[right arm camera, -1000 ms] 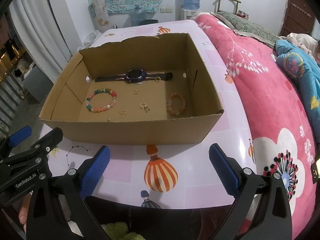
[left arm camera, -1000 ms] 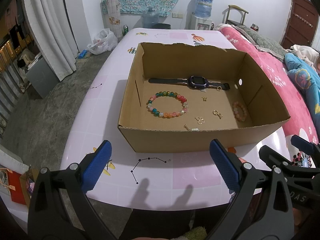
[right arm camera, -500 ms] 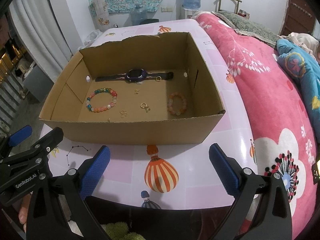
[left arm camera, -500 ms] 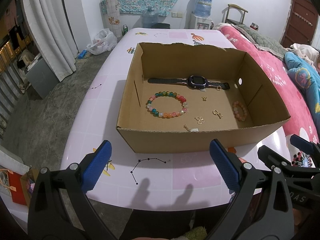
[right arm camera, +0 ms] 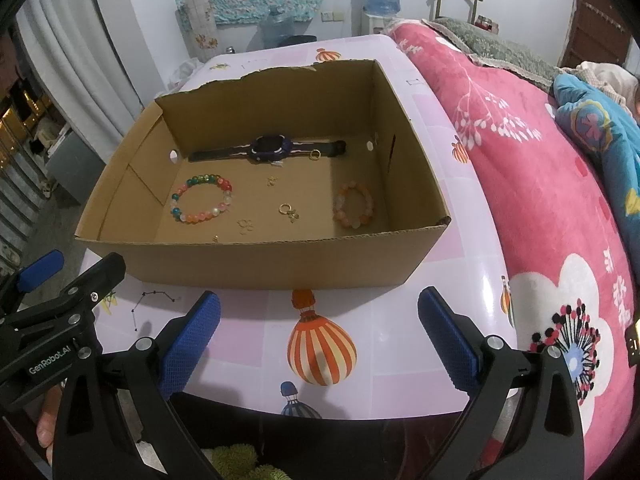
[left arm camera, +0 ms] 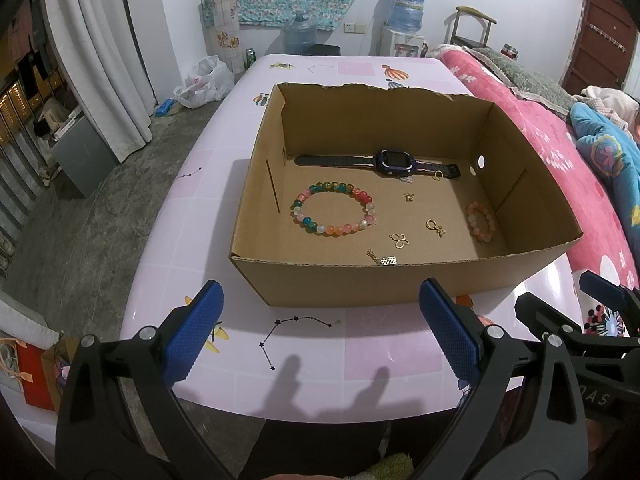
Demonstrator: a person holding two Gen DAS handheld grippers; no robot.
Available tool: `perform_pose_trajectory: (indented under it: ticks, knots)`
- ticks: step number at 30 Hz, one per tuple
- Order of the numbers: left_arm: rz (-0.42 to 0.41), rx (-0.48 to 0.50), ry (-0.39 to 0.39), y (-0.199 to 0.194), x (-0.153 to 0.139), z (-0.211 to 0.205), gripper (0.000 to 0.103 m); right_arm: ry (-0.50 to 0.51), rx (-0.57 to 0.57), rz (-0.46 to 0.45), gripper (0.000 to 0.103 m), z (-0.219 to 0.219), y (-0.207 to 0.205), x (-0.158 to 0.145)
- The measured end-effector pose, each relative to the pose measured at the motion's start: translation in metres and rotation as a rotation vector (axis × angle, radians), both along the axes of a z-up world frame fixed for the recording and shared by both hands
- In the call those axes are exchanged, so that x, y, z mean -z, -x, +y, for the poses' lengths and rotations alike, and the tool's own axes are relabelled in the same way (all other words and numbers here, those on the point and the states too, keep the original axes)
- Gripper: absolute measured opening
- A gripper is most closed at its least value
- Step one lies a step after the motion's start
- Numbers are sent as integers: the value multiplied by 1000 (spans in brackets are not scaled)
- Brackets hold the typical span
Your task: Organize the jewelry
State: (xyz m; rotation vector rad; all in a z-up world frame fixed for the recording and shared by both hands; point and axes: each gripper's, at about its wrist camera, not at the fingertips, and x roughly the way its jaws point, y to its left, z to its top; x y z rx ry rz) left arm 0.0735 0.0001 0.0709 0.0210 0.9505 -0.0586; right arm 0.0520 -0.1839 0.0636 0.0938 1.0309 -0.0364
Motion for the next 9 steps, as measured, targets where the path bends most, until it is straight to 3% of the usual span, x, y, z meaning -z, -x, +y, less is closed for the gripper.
perform_pose_trajectory:
  ticks: [9]
  knots:
    - [11,-2,6,0,5,3,95,-1,3,4,96,-3,0,1]
